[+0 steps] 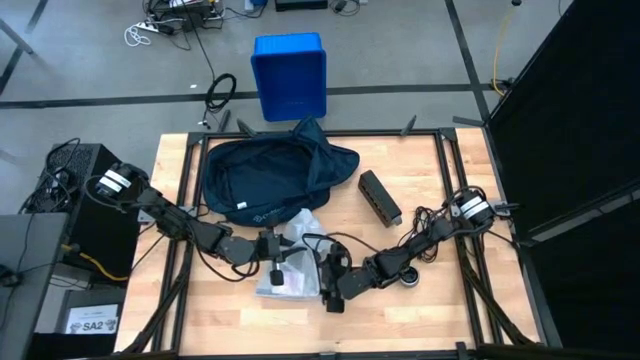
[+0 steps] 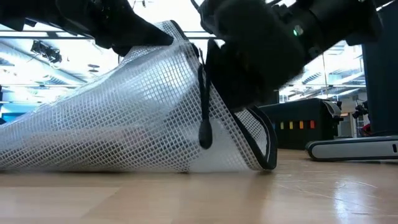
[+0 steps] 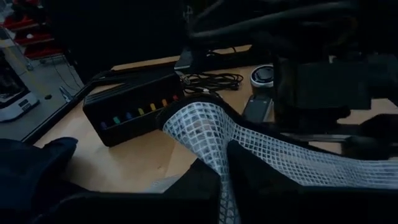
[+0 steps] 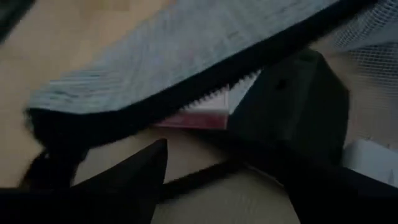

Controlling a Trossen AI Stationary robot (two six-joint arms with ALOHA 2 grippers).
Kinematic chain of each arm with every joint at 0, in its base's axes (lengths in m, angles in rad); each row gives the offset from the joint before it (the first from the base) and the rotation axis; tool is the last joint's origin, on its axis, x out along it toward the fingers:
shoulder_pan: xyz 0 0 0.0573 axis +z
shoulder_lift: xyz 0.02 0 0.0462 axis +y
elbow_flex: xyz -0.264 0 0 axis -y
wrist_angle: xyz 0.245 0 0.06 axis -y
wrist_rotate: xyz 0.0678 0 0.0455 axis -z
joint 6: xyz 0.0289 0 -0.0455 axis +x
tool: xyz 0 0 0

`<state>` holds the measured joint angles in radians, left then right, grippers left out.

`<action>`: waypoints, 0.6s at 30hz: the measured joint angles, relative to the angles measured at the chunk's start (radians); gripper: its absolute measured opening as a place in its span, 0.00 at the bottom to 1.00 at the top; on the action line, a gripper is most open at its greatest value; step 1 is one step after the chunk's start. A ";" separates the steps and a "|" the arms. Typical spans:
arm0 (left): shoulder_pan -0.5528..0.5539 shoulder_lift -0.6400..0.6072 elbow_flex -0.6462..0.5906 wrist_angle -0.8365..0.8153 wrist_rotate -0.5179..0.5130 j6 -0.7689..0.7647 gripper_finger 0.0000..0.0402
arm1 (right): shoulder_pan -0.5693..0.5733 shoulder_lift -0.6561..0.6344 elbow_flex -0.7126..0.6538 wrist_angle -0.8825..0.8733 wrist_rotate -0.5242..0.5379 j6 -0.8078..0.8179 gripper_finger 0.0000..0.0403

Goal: Unpack backpack
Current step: Remove the white charger adapter from the white mesh envelope

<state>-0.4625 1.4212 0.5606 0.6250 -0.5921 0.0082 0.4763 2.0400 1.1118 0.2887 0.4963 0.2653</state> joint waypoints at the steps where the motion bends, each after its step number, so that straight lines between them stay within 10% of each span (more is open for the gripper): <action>1: 0.000 0.000 0.000 -0.009 0.022 0.000 0.00 | 0.000 0.002 0.000 -0.017 0.025 -0.027 0.68; 18: -0.004 0.000 0.000 -0.041 0.272 0.038 0.00 | -0.071 -0.015 0.000 -0.039 0.105 -0.025 0.59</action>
<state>-0.4667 1.4208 0.5609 0.5841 -0.3199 0.0459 0.4057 2.0251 1.1118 0.2493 0.6014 0.2400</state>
